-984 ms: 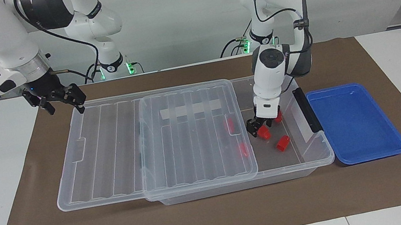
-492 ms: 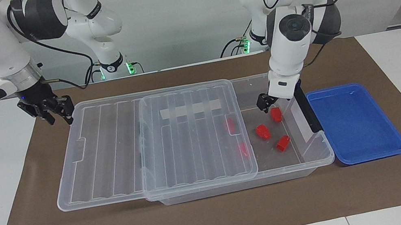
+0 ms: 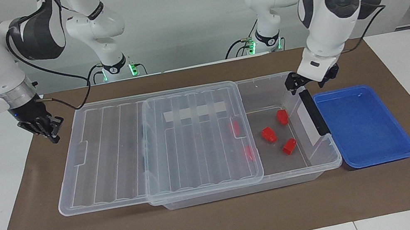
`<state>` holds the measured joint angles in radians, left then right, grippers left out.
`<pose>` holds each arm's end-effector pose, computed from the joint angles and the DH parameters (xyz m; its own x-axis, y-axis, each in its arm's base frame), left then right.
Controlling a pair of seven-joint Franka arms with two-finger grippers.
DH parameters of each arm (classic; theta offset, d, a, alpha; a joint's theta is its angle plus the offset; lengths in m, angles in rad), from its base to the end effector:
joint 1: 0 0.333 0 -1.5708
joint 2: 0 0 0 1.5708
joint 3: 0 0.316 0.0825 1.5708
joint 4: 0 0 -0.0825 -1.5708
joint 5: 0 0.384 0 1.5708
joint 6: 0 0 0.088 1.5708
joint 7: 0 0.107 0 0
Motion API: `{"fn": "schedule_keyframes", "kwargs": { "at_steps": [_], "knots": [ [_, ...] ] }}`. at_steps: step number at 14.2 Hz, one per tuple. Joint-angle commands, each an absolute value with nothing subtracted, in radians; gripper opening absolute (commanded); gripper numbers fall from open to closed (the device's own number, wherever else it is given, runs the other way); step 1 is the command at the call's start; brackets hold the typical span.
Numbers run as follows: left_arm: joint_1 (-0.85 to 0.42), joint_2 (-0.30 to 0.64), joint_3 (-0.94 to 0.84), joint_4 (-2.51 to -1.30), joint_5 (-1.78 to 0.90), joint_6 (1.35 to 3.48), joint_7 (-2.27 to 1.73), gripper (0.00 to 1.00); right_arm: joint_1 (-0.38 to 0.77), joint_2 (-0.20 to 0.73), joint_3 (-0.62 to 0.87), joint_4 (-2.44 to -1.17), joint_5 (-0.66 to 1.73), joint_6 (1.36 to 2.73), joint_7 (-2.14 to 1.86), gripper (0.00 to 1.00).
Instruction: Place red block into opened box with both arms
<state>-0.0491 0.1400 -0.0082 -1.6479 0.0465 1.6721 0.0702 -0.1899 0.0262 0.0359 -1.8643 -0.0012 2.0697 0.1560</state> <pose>0.5929 -0.0292 0.5159 0.9842 -0.1314 -0.1185 -0.1365 -0.9900 -0.0360 0.5799 -0.0903 0.5148 0.9368 -0.3023 0.1761 -0.3023 -0.9528 -0.0275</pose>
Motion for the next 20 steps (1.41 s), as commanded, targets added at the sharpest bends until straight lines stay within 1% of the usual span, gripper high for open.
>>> {"fn": "schedule_keyframes", "kwargs": {
  "at_steps": [1,3,4,9,12,14,16,20],
  "knots": [
    [0.078,0.140,-0.018,-1.635,0.040,1.655,0.266,1.00,-0.235,0.023,0.040,-1.913,0.011,2.126,0.068,0.00],
    [0.159,0.117,-0.018,-1.646,0.037,1.654,0.359,1.00,-0.224,0.028,0.040,-1.917,0.011,2.120,0.064,0.00],
    [0.170,0.115,-0.018,-1.654,0.035,1.660,0.357,1.00,-0.224,0.038,0.041,-1.916,0.011,2.123,0.067,0.00],
    [0.111,0.101,-0.026,-1.672,0.035,1.692,0.325,1.00,-0.218,0.066,0.041,-1.914,0.011,2.114,0.063,0.00],
    [0.055,0.051,-0.031,-1.667,0.037,1.700,0.203,1.00,-0.196,0.077,0.044,-1.913,0.011,2.112,0.061,0.00],
    [0.051,0.038,-0.032,-1.667,0.037,1.707,0.209,1.00,-0.166,0.077,0.043,-1.913,0.014,2.106,0.067,0.00],
    [0.051,0.012,-0.032,-1.671,0.037,1.695,0.209,1.00,-0.135,0.077,0.044,-1.908,0.014,2.070,0.071,0.00],
    [0.049,-0.003,-0.032,-1.695,0.037,1.718,0.212,1.00,-0.091,0.071,0.049,-1.905,0.026,2.028,0.072,0.00]
  ]
}}
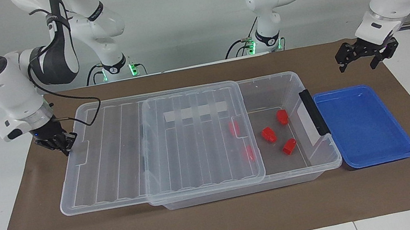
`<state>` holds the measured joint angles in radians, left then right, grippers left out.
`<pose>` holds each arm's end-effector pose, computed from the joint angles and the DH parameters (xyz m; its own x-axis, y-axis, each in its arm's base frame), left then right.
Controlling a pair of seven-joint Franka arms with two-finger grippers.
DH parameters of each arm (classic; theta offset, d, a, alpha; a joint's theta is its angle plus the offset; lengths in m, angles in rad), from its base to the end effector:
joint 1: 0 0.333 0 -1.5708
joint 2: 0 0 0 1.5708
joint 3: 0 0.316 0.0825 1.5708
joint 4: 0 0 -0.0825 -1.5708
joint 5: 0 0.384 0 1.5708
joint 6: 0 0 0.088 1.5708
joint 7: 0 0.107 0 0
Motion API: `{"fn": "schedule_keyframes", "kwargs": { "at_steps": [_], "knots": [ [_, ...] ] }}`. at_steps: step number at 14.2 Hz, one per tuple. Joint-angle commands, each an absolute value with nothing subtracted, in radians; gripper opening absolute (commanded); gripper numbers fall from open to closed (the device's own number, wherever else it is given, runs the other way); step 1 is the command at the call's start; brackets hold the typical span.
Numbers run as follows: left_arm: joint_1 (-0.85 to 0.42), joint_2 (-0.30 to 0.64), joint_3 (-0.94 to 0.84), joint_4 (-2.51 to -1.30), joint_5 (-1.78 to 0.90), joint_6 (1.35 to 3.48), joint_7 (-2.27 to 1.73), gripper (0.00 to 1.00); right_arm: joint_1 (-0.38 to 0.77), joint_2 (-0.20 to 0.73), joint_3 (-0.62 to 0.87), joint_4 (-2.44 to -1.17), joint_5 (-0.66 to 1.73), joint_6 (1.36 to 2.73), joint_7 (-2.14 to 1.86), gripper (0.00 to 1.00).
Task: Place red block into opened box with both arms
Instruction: 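Slide the clear lid back over the box with the right gripper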
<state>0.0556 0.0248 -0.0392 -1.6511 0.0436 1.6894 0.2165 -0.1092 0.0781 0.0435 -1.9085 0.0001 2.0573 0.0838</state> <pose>0.5701 0.0138 0.5829 0.9790 -0.2036 0.0040 -0.2032 -0.9781 -0.0443 0.5855 -0.0390 0.4615 0.9863 -0.1492 0.0702 -0.1489 -0.9888 -0.0094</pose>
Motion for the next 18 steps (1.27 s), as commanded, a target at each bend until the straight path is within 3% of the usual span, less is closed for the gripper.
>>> {"fn": "schedule_keyframes", "kwargs": {
  "at_steps": [1,7,18],
  "knots": [
    [0.049,-0.006,-0.032,-1.697,0.037,1.721,0.207,1.00,-0.071,0.071,0.049,-1.905,0.028,2.026,0.074,0.00],
    [0.018,-0.008,-0.037,-1.698,0.035,1.723,0.209,1.00,0.090,0.060,0.051,-1.901,0.029,2.019,0.184,0.00],
    [0.009,-0.012,-0.037,-1.712,0.035,1.744,0.206,1.00,0.166,0.051,0.055,-1.904,0.029,2.003,0.183,0.00]
  ]
}}
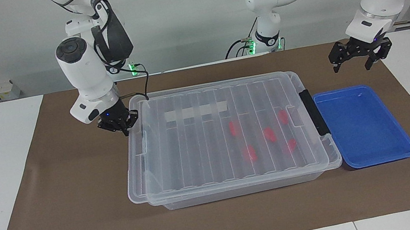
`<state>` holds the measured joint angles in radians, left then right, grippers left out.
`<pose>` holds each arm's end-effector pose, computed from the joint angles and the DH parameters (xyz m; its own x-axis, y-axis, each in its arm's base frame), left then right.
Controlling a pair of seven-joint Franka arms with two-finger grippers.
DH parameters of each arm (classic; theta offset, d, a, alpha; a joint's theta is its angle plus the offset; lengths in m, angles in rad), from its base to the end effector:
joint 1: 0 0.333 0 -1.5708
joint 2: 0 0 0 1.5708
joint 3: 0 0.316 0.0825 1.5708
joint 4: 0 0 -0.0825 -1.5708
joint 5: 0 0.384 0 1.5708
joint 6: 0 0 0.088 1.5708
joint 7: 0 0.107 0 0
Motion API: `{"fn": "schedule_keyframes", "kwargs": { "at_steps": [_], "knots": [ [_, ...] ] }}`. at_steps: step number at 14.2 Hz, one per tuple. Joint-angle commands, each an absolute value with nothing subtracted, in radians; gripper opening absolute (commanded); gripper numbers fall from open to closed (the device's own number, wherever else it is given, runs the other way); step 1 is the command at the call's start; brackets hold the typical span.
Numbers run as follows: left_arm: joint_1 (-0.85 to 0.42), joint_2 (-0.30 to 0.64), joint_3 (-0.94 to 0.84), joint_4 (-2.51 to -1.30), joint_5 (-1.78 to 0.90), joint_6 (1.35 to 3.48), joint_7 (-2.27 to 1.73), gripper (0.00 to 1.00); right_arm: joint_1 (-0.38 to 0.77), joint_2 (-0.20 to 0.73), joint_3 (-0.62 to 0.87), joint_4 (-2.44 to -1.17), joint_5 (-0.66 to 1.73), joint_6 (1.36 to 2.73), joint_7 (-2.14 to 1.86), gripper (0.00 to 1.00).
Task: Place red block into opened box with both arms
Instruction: 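Slide the clear lid back over the box with the right gripper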
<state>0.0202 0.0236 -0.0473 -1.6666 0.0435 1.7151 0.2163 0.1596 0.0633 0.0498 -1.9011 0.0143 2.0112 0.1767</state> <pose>0.5716 -0.0112 0.5785 0.9689 -0.2468 0.0152 -0.2459 -0.9682 -0.0464 0.5687 0.1212 0.4694 0.9987 0.0262 0.0432 0.0272 -0.9993 -0.0243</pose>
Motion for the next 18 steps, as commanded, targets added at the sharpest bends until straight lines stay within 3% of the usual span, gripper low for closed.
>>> {"fn": "schedule_keyframes", "kwargs": {
  "at_steps": [1,18],
  "knots": [
    [0.008,-0.012,-0.037,-1.712,0.035,1.744,0.204,1.00,0.166,0.052,0.055,-1.902,0.029,2.003,0.183,0.00],
    [0.023,-0.012,-0.031,-1.709,0.035,1.740,0.204,1.00,0.006,-0.020,0.048,-1.905,-0.003,1.946,0.235,0.00]
  ]
}}
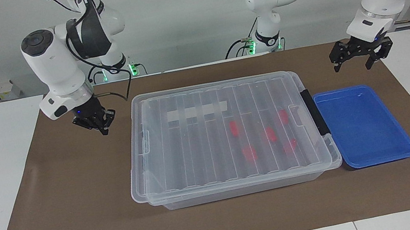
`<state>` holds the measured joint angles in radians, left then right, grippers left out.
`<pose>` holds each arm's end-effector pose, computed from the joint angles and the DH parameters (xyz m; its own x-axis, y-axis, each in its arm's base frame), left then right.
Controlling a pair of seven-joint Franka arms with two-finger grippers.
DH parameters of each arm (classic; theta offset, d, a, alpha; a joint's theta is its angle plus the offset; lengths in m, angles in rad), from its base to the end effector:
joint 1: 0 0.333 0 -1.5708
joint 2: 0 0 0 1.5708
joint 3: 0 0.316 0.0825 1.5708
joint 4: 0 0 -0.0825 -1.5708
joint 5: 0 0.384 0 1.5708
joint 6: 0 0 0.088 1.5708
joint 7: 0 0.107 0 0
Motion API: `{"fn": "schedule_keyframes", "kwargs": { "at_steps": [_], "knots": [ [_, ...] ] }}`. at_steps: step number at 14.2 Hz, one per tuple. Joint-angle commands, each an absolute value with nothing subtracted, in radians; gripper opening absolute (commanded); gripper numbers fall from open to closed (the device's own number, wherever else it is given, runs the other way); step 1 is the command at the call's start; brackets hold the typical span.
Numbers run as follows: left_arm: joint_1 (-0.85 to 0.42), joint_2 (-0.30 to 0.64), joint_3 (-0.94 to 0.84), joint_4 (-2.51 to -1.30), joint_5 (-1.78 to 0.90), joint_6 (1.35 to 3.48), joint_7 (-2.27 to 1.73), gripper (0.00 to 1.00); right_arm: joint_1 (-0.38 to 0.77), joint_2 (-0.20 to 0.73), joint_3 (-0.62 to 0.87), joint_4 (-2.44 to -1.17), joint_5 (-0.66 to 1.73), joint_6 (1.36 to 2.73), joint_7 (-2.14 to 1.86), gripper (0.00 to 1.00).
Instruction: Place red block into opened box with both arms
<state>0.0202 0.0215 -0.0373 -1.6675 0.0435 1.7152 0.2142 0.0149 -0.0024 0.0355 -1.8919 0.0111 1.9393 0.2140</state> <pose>0.5711 -0.0055 0.5792 0.9718 -0.2351 0.0165 -0.2341 -0.9711 -0.0470 0.5647 0.0293 0.5047 0.9849 -0.1669 0.0464 -0.1660 -0.9859 -0.0208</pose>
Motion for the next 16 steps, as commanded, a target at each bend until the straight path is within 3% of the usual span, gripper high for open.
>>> {"fn": "schedule_keyframes", "kwargs": {
  "at_steps": [1,5,10,16],
  "knots": [
    [0.023,-0.012,-0.029,-1.709,0.035,1.738,0.204,1.00,0.012,-0.012,0.048,-1.907,0.000,1.989,0.235,0.00],
    [0.023,-0.012,-0.029,-1.709,0.035,1.740,0.204,1.00,0.086,0.012,0.052,-1.925,0.002,2.063,0.232,0.00],
    [0.023,-0.012,-0.029,-1.709,0.035,1.738,0.204,1.00,0.087,0.011,0.052,-1.997,0.014,2.134,0.221,0.00],
    [0.023,-0.014,-0.029,-1.709,0.035,1.740,0.204,1.00,0.152,0.014,0.054,-2.006,0.020,2.138,0.236,0.00]
  ]
}}
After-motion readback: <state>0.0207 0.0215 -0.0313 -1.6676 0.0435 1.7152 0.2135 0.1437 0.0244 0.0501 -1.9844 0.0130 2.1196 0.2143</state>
